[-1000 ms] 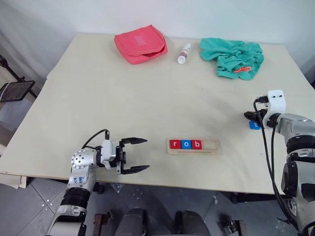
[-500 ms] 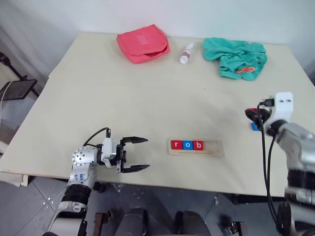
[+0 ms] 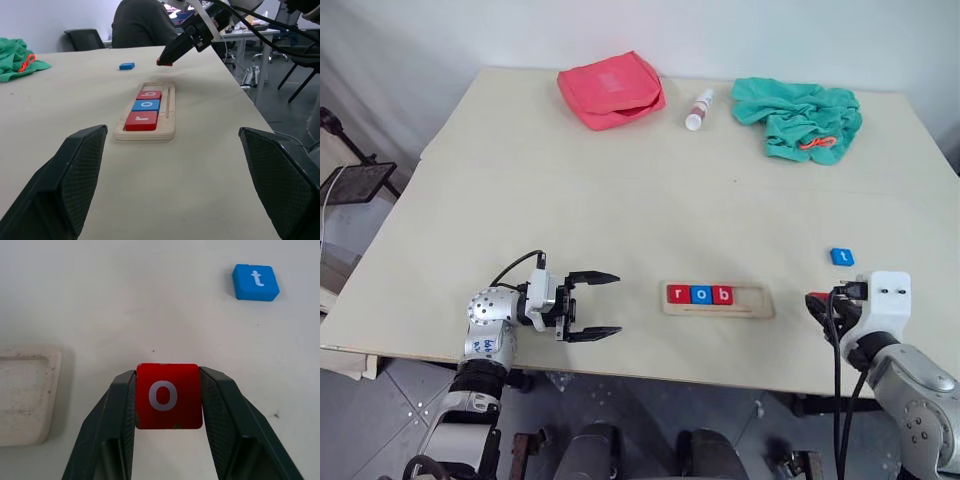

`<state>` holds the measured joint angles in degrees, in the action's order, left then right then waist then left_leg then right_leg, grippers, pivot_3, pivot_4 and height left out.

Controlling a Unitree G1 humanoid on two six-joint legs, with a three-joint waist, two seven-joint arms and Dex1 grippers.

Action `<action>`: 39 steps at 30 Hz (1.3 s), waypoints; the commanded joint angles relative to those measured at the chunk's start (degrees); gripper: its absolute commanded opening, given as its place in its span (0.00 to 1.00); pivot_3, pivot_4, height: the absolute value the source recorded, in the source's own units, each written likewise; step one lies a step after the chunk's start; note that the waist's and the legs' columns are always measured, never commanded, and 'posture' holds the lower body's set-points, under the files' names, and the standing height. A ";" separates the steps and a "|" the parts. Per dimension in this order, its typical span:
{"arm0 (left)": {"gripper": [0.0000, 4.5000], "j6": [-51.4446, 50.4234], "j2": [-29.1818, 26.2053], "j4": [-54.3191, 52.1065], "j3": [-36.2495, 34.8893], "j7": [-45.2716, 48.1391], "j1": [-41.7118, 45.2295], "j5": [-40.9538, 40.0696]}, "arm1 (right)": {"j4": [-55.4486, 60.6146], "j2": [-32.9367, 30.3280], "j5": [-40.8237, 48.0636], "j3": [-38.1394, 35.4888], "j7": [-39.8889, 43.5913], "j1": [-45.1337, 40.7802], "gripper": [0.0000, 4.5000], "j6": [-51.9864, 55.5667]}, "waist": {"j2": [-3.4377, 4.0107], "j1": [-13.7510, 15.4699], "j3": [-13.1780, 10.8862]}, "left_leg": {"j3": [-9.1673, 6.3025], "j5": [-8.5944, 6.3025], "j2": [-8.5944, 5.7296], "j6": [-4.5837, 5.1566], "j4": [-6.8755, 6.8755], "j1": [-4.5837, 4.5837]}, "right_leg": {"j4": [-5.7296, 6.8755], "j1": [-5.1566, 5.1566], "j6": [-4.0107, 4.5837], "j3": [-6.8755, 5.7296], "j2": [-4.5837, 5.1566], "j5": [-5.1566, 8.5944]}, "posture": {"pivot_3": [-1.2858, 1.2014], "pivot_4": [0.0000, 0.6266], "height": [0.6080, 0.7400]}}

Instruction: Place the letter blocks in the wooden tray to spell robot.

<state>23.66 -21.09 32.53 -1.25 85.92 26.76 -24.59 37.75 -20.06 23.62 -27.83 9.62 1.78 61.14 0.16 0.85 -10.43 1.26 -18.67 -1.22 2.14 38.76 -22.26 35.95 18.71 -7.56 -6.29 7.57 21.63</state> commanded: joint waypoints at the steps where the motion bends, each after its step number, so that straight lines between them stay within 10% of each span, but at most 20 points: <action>1: 1.00 0.75 0.07 0.12 -0.25 1.18 0.98 -0.42 | -0.91 -0.19 -0.88 -0.72 -0.34 0.65 0.49 -3.12 | 0.00 -0.09 0.00 | 0.00 0.00 0.01 0.00 0.00 0.01 | 0.00 0.00 0.00 0.00 -0.01 0.00 | 0.52 0.24 1.00; 8: 1.00 0.61 -0.22 -1.11 -0.36 1.12 0.25 -0.77 | -0.04 -2.05 0.45 -0.68 2.05 2.65 0.99 -4.86 | 0.00 -0.24 0.00 | 0.00 0.00 0.01 0.00 -0.01 0.01 | 0.01 0.00 0.00 0.03 0.00 0.00 | 0.52 0.24 1.00; 25: 1.00 1.49 0.98 -2.56 -0.37 -0.52 -1.00 -0.50 | -28.48 -43.64 -6.81 18.99 45.45 -7.07 0.99 -29.02 | -0.04 -0.51 -0.03 | 0.10 0.01 0.03 0.03 0.05 0.03 | -0.13 -0.10 -0.01 -0.06 0.02 0.00 | 0.52 0.24 1.00; 36: 1.00 0.88 0.28 -7.15 -0.63 -2.70 -4.82 -0.71 | -48.19 -45.59 -16.03 32.45 60.05 -20.94 0.99 -44.92 | -0.06 -0.73 -0.04 | 0.05 0.01 0.05 0.05 0.11 -0.04 | -0.20 -0.11 -0.04 -0.39 0.08 -0.02 | 0.52 0.24 1.00; 39: 1.00 0.66 0.14 -7.80 -0.68 -3.31 -5.26 -0.71 | -49.04 -44.94 -16.37 32.72 60.97 -21.71 0.86 -45.28 | -0.07 -0.70 -0.04 | 0.01 0.01 0.05 0.05 0.14 -0.04 | -0.20 -0.13 -0.04 -0.40 0.08 -0.02 | 0.52 0.24 1.00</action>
<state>24.34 -20.49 27.04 -1.38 83.11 22.00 -24.58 -11.05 -65.05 7.85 4.94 69.91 -19.43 16.28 0.09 0.15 -10.47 1.26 -18.66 -1.18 2.19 38.91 -22.31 35.75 18.57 -7.60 -6.69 7.65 21.61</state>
